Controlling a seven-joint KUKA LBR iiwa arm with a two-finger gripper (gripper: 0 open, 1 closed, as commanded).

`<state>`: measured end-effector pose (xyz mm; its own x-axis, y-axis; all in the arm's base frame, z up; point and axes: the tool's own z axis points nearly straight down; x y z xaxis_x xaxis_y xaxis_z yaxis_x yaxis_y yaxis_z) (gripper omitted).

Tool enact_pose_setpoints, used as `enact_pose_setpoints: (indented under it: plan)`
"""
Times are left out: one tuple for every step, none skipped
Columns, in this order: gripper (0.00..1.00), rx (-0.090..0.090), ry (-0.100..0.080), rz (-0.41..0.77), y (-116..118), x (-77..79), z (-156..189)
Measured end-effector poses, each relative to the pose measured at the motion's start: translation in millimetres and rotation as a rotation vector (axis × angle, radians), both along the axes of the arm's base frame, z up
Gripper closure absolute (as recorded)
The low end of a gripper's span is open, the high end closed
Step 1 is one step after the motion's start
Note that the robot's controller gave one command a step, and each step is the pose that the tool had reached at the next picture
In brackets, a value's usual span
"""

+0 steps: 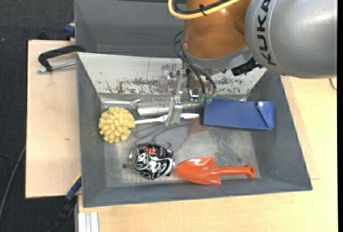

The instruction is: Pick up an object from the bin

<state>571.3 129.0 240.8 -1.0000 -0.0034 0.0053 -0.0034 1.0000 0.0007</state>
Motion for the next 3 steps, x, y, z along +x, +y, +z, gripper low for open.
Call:
enact_pose_setpoints:
  plan:
    - [0.00,0.001,-0.009,-0.002,-0.7,1.5,5.0]
    - [0.00,0.002,-0.015,0.111,6.3,-24.9,-21.7]
    - [0.00,0.003,-0.003,0.180,-4.1,-42.2,-49.3]
